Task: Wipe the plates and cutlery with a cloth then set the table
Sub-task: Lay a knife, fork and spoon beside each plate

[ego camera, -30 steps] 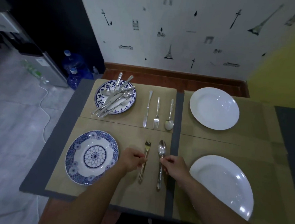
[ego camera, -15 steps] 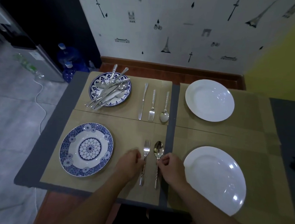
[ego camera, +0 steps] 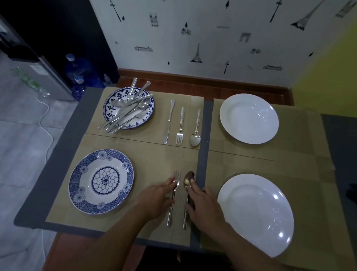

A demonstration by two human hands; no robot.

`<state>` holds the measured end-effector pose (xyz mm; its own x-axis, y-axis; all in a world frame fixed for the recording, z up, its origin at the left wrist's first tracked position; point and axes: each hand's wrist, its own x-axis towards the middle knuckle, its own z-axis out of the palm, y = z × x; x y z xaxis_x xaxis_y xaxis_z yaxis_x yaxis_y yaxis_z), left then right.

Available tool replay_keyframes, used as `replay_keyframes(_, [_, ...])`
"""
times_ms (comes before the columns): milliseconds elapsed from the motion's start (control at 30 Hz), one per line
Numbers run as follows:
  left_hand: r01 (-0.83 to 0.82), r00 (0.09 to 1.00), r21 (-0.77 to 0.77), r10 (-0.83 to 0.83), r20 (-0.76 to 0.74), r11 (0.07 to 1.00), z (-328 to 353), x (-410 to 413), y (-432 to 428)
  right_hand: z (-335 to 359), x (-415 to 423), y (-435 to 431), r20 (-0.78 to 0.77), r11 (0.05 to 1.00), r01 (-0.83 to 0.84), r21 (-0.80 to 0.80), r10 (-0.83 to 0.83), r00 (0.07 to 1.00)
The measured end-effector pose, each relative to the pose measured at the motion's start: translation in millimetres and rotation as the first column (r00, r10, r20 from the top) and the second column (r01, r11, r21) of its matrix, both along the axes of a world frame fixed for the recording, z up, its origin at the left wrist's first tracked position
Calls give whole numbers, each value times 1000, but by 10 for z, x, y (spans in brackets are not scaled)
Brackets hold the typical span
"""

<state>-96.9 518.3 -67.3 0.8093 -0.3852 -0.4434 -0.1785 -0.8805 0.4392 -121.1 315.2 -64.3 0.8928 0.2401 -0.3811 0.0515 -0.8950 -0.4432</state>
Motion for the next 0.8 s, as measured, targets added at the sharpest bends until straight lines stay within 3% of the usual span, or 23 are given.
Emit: replay_keyframes(800, [-46,998,-47,44,-48,998,36,-66,61,39,-63,4,-31,1000,16,13,-15,999])
